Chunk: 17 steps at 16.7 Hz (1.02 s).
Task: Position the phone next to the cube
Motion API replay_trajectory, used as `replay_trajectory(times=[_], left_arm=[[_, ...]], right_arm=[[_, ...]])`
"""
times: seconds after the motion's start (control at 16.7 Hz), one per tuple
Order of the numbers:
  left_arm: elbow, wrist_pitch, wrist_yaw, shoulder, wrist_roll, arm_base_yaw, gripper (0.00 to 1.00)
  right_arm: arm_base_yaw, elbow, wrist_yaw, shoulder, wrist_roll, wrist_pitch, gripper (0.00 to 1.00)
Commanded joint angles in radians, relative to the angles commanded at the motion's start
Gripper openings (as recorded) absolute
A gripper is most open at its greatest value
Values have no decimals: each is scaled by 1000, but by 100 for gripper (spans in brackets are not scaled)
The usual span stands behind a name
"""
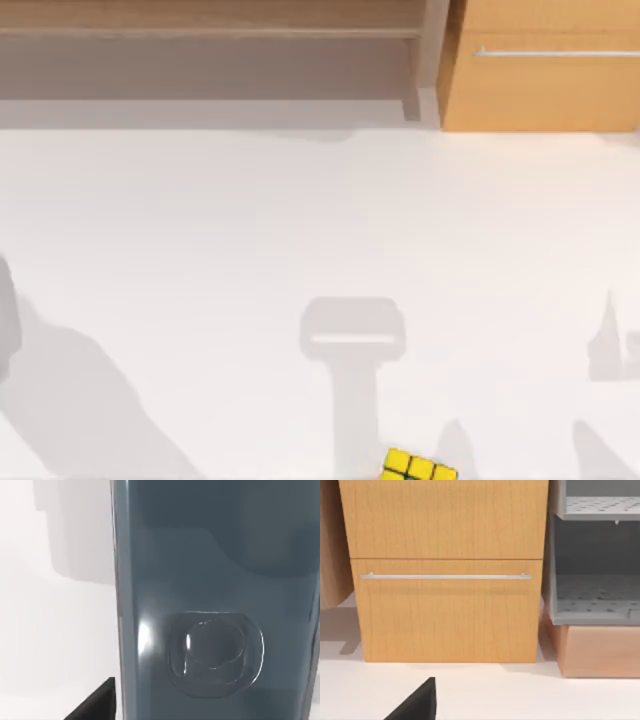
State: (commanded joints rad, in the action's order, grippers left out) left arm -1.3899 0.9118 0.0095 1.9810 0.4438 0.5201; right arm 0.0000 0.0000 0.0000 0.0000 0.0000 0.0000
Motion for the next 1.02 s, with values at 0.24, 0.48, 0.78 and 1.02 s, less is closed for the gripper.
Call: replay_trajectory(times=[0.24,0.48,0.78,1.02], left_arm=[[-56,30,1,67,16,19,100],[-53,27,1,64,15,14,100],[-6,-74,2,114,16,18,100],[13,-107,2,134,17,19,100]], right_arm=[[0,0,0,0,0,0,100],[0,0,0,0,0,0,100],[0,0,0,0,0,0,100],[0,0,0,0,0,0,100]])
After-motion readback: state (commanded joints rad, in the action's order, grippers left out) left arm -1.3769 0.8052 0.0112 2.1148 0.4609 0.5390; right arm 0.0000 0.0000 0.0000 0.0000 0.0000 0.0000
